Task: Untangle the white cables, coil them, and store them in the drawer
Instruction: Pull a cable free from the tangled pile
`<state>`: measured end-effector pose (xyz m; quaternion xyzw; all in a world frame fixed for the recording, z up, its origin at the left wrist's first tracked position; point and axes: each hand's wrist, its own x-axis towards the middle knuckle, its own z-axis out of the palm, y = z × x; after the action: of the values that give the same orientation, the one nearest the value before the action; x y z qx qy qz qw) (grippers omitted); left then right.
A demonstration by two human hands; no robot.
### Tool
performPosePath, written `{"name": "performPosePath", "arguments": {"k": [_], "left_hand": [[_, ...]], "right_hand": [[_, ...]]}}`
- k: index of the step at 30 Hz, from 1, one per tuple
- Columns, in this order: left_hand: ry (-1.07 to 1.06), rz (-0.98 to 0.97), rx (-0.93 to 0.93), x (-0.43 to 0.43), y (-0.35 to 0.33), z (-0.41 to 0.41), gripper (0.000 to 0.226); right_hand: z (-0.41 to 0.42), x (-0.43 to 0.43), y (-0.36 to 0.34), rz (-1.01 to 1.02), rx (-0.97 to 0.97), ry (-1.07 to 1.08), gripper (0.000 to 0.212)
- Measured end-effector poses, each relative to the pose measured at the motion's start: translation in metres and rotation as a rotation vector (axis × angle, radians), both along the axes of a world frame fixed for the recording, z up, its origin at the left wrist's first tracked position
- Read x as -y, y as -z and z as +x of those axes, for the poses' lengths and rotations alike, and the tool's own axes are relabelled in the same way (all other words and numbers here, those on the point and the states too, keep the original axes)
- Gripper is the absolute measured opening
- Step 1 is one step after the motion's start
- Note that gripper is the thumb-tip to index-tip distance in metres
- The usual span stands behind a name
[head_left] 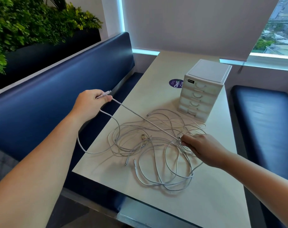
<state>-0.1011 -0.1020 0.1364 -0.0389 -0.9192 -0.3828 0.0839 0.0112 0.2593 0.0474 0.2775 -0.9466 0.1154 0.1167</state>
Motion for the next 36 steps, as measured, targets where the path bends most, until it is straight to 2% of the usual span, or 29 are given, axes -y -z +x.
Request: {"name": "performPosePath", "arguments": {"k": [4,7,13,15,18,20,23,26,29,31,33,36], "left_hand": [[-0.024,0.004,-0.035,-0.007,0.006,-0.002,0.038],[-0.031,-0.010,-0.030,-0.010,0.009,-0.003,0.037],[0.018,-0.024,0.054,-0.009,0.014,-0.001,0.029],[0.025,-0.044,0.046,-0.013,0.020,-0.002,0.034],[0.050,-0.037,0.060,-0.019,0.026,-0.003,0.042],[0.121,0.033,0.167,-0.019,0.026,-0.001,0.031],[0.245,0.104,0.336,-0.013,0.032,0.000,0.021],[0.161,0.043,0.240,-0.008,0.038,0.002,0.015],[0.056,0.016,0.110,-0.009,0.039,0.006,0.025],[0.015,0.035,0.059,-0.008,0.039,0.009,0.030],[-0.007,0.063,0.031,-0.004,0.037,0.009,0.031],[-0.038,0.126,-0.006,0.002,0.034,0.013,0.031]], "right_hand": [[0.010,0.014,-0.002,0.017,0.035,-0.160,0.014],[0.015,0.019,-0.001,0.009,0.052,-0.215,0.015],[0.016,-0.006,0.008,-0.014,0.142,-0.062,0.029],[0.016,-0.010,0.006,-0.026,0.195,-0.039,0.035],[0.016,-0.012,0.003,-0.046,0.234,-0.032,0.024],[0.016,-0.023,0.008,-0.042,0.354,0.040,0.019],[0.019,-0.047,0.020,0.159,0.480,0.092,0.018],[0.026,-0.058,0.024,0.439,0.497,0.183,0.024],[0.032,-0.056,0.023,0.595,0.455,0.300,0.045],[0.033,-0.050,0.023,0.605,0.397,0.376,0.054],[0.029,-0.042,0.023,0.575,0.358,0.431,0.053],[0.015,-0.019,0.020,0.437,0.421,0.447,0.059]]}}
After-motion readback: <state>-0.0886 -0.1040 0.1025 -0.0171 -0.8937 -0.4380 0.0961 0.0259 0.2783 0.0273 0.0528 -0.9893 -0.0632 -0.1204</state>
